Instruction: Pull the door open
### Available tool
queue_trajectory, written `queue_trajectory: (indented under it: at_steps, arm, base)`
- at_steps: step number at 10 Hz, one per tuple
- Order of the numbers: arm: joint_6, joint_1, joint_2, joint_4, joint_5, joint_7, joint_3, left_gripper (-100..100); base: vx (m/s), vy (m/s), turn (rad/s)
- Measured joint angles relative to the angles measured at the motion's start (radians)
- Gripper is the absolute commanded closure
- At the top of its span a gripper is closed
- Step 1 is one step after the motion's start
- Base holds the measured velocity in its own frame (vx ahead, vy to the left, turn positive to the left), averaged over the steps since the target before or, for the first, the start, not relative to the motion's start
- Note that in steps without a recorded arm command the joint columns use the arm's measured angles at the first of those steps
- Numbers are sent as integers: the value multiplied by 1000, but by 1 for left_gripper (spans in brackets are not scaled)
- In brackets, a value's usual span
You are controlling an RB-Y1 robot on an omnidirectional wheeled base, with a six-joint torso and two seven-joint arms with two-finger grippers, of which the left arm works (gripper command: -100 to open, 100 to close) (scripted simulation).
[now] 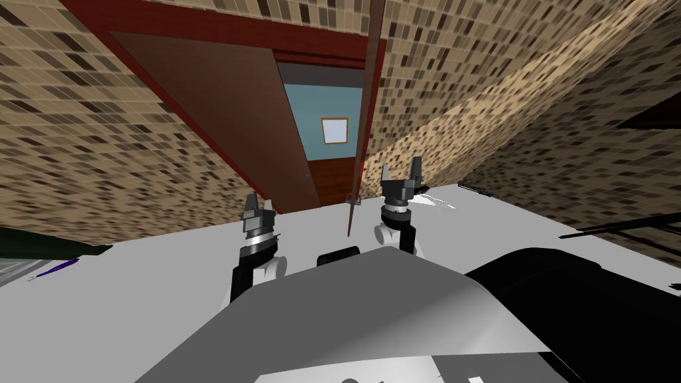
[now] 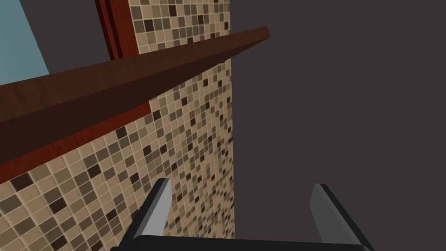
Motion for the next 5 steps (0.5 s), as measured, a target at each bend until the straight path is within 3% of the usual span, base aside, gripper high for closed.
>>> queue_trajectory:
  at_steps: [2,5]
  arm:
    - [0,-11,7,27,1,0,3,-100]
    - [-26,-34,16,98,2,0,6,-100]
  base:
    - [106,53,-5]
    - [127,54,3]
